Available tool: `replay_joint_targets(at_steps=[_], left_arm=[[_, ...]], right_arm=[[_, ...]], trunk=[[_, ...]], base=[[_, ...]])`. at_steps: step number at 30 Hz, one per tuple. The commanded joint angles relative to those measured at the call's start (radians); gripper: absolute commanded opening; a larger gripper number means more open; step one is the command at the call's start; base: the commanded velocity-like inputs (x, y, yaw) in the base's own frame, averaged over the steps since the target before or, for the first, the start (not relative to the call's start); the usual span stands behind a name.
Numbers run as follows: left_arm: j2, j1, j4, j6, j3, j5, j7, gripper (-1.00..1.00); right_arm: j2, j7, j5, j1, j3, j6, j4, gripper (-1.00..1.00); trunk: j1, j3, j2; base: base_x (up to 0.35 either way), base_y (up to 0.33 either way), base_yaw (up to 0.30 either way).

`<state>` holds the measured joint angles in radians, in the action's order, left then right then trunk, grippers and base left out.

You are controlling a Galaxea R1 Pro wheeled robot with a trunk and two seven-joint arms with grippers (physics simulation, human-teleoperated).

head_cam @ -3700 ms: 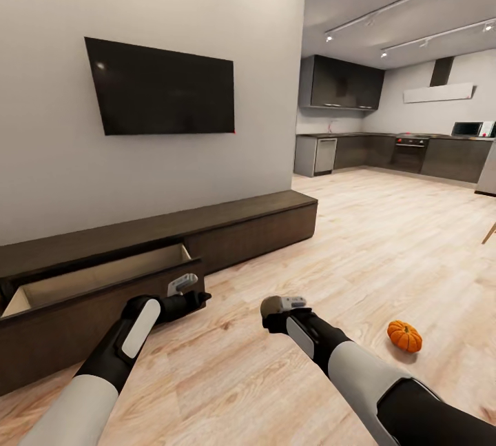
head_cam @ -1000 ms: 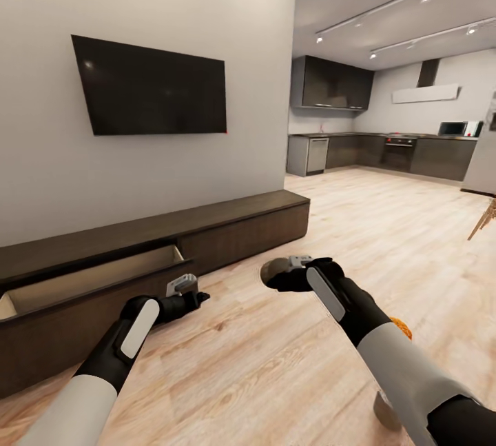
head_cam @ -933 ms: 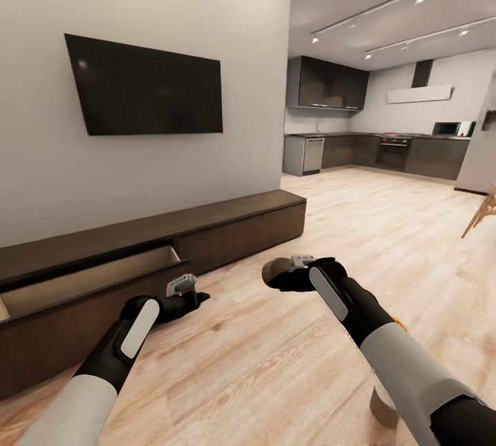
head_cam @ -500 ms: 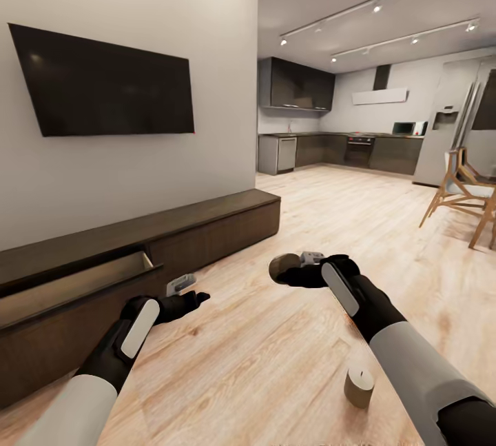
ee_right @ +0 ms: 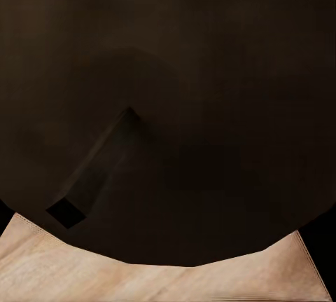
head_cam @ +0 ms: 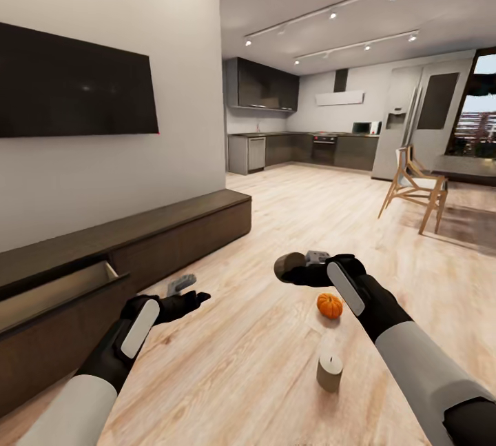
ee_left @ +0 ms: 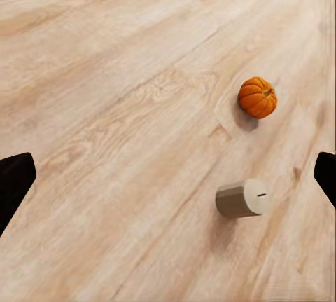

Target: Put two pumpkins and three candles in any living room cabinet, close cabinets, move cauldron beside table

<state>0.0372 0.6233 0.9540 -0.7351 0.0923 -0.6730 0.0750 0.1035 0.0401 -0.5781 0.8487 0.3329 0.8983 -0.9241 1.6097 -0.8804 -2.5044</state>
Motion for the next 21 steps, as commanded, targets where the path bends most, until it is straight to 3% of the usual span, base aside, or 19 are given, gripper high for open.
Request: replay_joint_targets(at_steps=[1, 21], left_arm=[[0.001, 0.0, 0.001, -0.003, 0.002, -0.01, 0.003, 1.0], [0.001, 0.0, 0.0, -0.001, 0.004, -0.006, -0.007, 1.0]], right_arm=[[0.001, 0.004, -0.006, 0.001, 0.003, 0.002, -0.001, -1.0], [-0.001, 0.006, -0.005, 0.001, 0.005, 0.002, -0.001, -1.0]], trunk=[[0.0, -0.001, -0.001], [0.0, -0.001, -0.001]], base=[[0.0, 0.0, -0.297], [0.0, 0.0, -0.3]])
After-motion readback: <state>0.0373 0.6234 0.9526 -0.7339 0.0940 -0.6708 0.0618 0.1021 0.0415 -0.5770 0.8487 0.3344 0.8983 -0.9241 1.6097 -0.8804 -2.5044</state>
